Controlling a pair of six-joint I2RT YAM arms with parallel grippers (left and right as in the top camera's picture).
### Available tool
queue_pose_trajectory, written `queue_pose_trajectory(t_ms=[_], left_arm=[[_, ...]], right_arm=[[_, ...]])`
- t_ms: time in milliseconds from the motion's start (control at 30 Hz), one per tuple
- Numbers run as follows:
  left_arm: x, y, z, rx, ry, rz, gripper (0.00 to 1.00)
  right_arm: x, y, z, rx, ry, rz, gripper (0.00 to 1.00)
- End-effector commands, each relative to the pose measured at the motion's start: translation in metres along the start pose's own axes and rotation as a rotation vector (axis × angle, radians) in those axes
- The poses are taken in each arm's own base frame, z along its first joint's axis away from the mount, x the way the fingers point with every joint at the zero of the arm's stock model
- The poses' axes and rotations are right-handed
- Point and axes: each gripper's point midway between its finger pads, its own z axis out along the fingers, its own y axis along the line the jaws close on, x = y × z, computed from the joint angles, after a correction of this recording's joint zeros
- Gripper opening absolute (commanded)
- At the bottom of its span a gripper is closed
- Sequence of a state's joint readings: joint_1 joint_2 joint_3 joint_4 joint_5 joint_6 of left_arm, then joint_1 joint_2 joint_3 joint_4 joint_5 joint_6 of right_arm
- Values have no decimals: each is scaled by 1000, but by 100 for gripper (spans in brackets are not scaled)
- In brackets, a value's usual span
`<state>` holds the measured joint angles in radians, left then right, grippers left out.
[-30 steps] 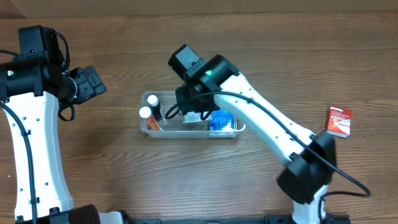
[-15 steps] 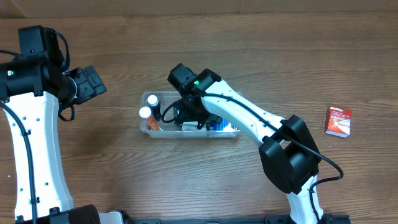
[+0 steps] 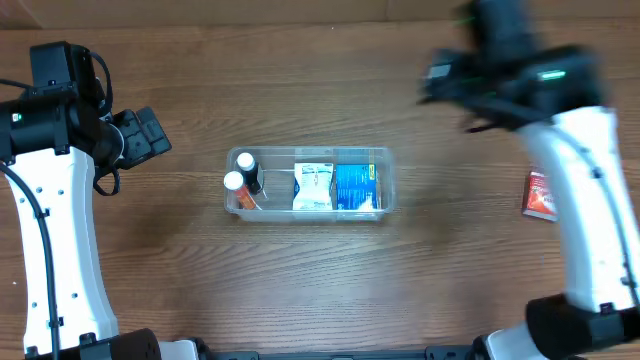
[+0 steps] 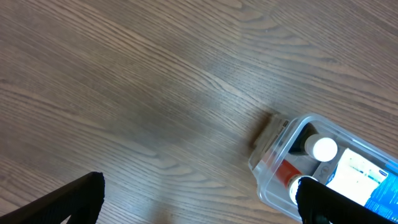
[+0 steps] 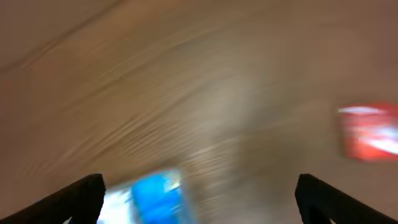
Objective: Pack container
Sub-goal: 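Move the right gripper to the red box and grasp it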
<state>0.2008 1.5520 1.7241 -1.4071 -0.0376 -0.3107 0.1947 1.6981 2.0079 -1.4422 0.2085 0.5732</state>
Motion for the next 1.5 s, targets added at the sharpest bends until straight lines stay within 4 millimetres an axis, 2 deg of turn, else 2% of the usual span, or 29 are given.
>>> queue_pose_trajectory(t_ms=[0,33,100,133,200,267,400,533,667,733,800,867,967,1067,1167,1233,1333,1400,1467], left_arm=[[-3,-1,-9,13,-28,17,100],[-3,-1,-9,13,-28,17,100],[-3,-1,-9,13,-28,16,100],[-4,-1,-9,14,-32,16,100],[-4,-1,-9,14,-32,16,100],[-4,-1,-9,14,-32,16,100],[-5,-1,-9,16,-36,16,100],[-4,-1,-9,16,-35,16,100],[-4,-1,-9,15,-34,16,100],[-4,-1,-9,16,-34,16,100],[-4,-1,-9,16,-34,16,100],[-4,-1,-9,14,-32,16,100],[-3,-1,-9,14,-31,16,100],[-3,-1,-9,14,-31,16,100],[-3,-1,-9,14,-30,17,100],[-4,-1,-9,14,-32,16,100],[-3,-1,-9,14,-30,16,100],[-4,-1,-9,14,-32,16,100],[-4,-1,-9,14,-32,16,100]], right_arm=[[-24,-88,33,169,54,105,100],[-24,-116,47,209,95,88,100],[-14,-157,72,270,192,39,100],[0,-190,99,312,276,45,100],[13,-213,124,330,322,63,100],[40,-226,158,278,403,5,100],[72,-236,203,250,398,-38,100],[85,-240,226,245,356,-45,100],[82,-240,230,238,335,-60,100],[83,-233,231,198,339,-56,100],[83,-232,232,190,339,-54,96],[83,-231,232,186,341,-53,85],[83,-230,232,179,341,-52,77],[83,-230,232,179,341,-51,71],[83,-228,232,174,335,-6,70],[78,-202,232,44,335,21,63],[65,-184,219,-5,344,10,63],[49,-165,195,-22,339,-24,63],[32,-136,160,-50,306,-83,61]])
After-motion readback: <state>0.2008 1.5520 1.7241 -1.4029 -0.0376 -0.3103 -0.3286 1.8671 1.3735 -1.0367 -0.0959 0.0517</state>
